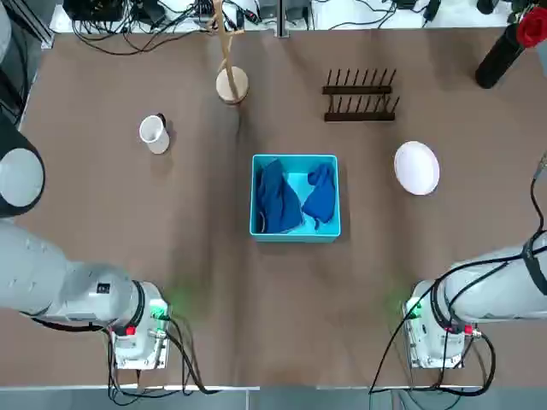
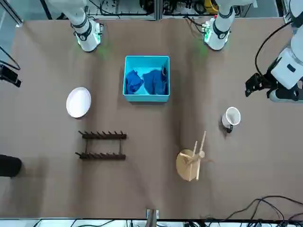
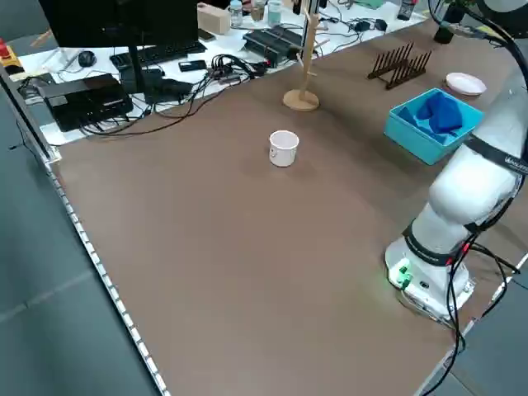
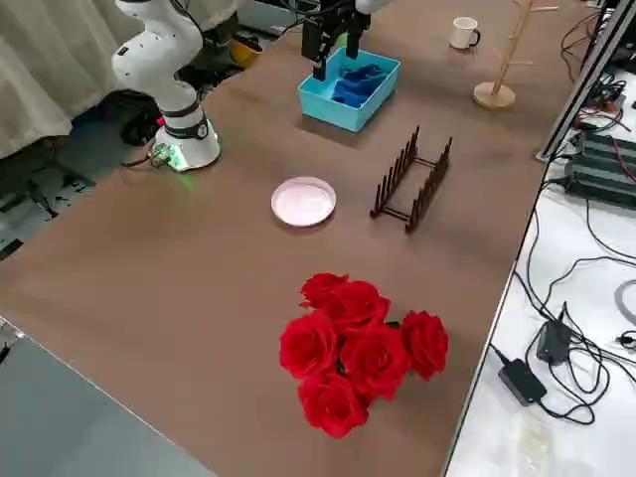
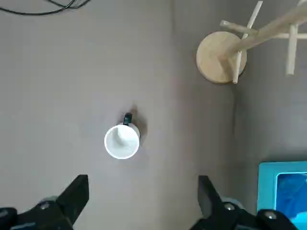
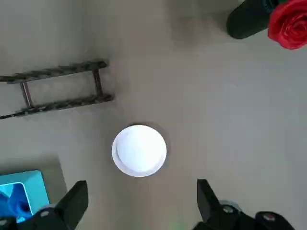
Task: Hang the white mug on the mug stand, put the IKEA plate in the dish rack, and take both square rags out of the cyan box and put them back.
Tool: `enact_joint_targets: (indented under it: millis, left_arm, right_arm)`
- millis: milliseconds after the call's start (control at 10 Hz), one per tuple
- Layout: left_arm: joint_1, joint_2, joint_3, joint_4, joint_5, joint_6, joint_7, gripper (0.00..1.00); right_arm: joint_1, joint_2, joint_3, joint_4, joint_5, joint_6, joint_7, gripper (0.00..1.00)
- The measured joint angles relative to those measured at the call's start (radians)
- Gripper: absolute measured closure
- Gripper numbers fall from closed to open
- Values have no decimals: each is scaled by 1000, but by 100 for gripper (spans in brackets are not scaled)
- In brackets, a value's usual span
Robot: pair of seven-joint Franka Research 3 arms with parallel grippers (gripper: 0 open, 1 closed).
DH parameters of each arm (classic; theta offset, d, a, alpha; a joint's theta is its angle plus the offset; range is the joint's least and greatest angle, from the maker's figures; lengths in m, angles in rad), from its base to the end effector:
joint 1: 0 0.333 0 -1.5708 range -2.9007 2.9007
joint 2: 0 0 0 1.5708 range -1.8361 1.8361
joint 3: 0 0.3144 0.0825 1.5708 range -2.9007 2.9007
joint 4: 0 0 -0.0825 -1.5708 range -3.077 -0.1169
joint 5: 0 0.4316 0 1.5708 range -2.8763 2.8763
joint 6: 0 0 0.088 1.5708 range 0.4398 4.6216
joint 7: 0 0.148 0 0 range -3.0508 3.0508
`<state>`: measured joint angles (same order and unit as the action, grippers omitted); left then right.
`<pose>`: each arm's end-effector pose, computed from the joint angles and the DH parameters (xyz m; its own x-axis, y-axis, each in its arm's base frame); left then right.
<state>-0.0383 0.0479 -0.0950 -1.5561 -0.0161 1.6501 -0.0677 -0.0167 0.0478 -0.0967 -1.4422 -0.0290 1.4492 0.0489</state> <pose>0.6205 -0.0843 0.5676 0.9970 -0.0638 0.0448 -0.0650 -0.9976 0.0237 0.5985 -0.0714 0.6089 0.9855 -0.1650 -0.0388 -0.1637 -0.9859 0.0354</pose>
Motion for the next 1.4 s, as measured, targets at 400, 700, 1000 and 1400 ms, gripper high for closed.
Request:
enact_joint_targets:
  millis: [400, 700, 1000, 1400]
  left_arm:
    - [0, 0, 0, 1, 0, 0, -4, 0]
    - [-1, 6, -2, 0, 0, -2, 7, 0]
    - [1, 12, 23, -18, 0, -8, 108, 0]
    - [10, 20, 118, -165, -1, 83, 256, 0]
  right_arm:
    - [0, 0, 0, 0, 0, 0, 0, 0]
    - [4, 0, 2, 0, 0, 0, 0, 0]
    - [8, 0, 2, 0, 0, 0, 0, 0]
    - [40, 1, 5, -15, 1, 0, 0, 0]
